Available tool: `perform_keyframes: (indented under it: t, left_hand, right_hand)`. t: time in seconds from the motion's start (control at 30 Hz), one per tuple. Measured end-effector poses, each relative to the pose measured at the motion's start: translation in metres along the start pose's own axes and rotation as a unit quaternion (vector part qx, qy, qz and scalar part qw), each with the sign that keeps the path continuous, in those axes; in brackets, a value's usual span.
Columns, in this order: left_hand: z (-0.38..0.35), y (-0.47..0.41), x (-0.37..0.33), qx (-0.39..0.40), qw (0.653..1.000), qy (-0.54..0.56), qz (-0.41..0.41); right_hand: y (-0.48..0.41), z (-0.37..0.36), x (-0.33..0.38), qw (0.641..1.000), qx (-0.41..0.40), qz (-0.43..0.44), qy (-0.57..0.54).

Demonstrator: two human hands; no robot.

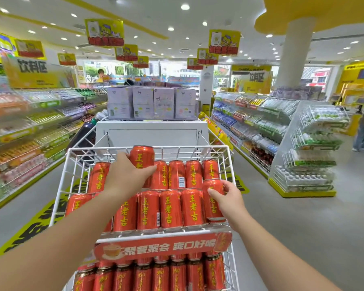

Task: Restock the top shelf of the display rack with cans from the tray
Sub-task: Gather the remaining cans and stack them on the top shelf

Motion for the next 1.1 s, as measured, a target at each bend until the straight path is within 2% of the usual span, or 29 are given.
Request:
perform_keyframes:
  t: [0.43,0.67,0.77,0.87,1.0,1.1]
  left_hand:
    - [0.034,-0.051,0.064,-0.029,0.999,-0.012,0.016]
    - [0.045,-0.064,0.102,-0.049,0.999,-0.011,0.019]
    - [0.048,-0.068,0.113,-0.056,0.997,-0.021,0.045]
    - [0.052,-0.065,0.112,-0.054,0.996,-0.035,0.064]
    - [0.047,-0.065,0.113,-0.039,0.993,-0.078,0.078]
    - [0.04,-0.069,0.114,-0.042,0.99,-0.117,0.06]
  right_hand:
    - [-0.011,0.004,-0.052,0.996,-0.049,-0.063,0.027]
    - [-0.019,-0.005,-0.061,0.99,-0.073,-0.041,0.114]
    - [-0.021,-0.006,-0.06,0.985,-0.088,-0.014,0.146]
    - [-0.013,-0.009,-0.046,0.983,-0.08,0.0,0.168]
    - [-0.008,-0.015,-0.03,0.965,-0.076,0.021,0.252]
    - [-0.001,-0.019,-0.02,0.956,-0.059,0.031,0.287]
Point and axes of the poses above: each hand's wrist, its own y-axis away from the middle knuckle, its own z-axis out of the back of the hand, x = y × z, the point moved 5 cm from there along -y, towards the middle knuckle, and after that the axes turned 1 degree about -x, right-handed, at the moved point
